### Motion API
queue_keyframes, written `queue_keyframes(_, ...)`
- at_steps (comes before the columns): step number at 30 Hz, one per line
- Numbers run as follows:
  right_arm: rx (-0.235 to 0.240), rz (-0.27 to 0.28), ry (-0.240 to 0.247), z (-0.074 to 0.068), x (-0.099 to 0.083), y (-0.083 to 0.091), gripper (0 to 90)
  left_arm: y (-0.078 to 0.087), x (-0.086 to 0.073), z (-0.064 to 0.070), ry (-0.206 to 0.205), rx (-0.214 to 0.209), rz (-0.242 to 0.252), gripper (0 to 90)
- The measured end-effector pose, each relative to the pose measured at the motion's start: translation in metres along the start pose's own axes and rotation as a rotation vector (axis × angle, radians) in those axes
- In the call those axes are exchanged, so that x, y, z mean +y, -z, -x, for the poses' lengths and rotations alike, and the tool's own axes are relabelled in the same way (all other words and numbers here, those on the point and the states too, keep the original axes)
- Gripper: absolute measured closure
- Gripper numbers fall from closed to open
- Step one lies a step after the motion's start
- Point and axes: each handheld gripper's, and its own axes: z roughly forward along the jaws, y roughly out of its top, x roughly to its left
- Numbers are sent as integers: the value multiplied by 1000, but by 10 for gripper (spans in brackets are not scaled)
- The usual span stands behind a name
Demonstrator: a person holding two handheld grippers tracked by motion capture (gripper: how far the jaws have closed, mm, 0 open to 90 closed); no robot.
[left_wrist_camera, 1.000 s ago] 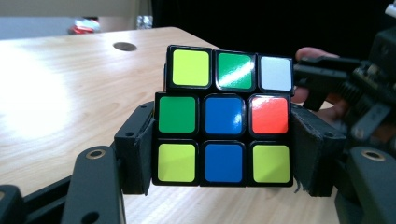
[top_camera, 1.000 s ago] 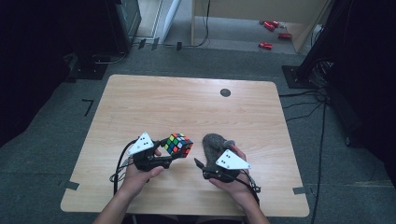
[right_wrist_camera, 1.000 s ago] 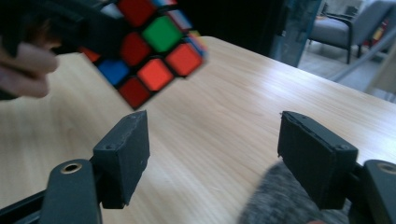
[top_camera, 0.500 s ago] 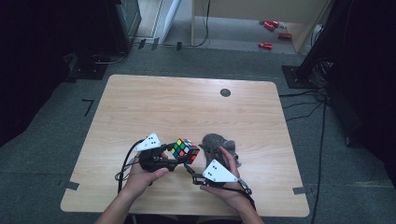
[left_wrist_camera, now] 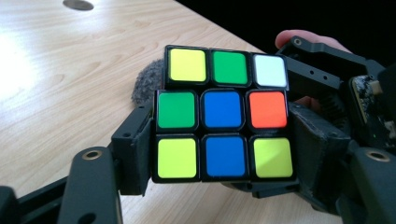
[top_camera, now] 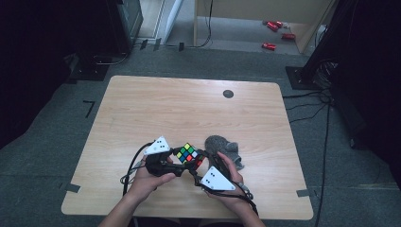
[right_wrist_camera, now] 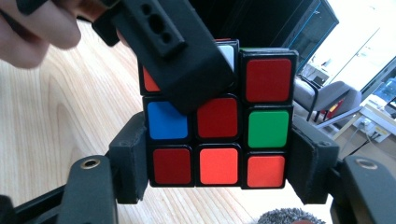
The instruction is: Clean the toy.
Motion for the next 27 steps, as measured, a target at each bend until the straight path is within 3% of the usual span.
queue_keyframes(5, -9, -10, -71, 10, -3, 4, 346, 11, 1, -3, -64, 44, 51, 181)
queue_keyframes(10, -22, -27, -165, 26, -4, 9, 347, 14, -7, -4, -218, 122, 71, 167)
queue_keyframes(12, -17, -33, -206, 31, -1, 12, 347, 12, -11, -3, -255, 123, 90, 168)
queue_keyframes(14, -1, -36, -255, 35, 3, 14, 346, 9, -14, -1, -299, 131, 103, 178)
queue_keyframes(17, 51, -43, -387, 40, 13, 18, 346, 3, -19, 2, -373, 169, 94, 177)
queue_keyframes(24, 74, -110, -470, 36, 20, 16, 346, -11, -30, 11, -569, 283, 59, 175)
queue_keyframes(27, 77, -136, -482, 31, 23, 14, 346, -16, -34, 14, -620, 312, 46, 169)
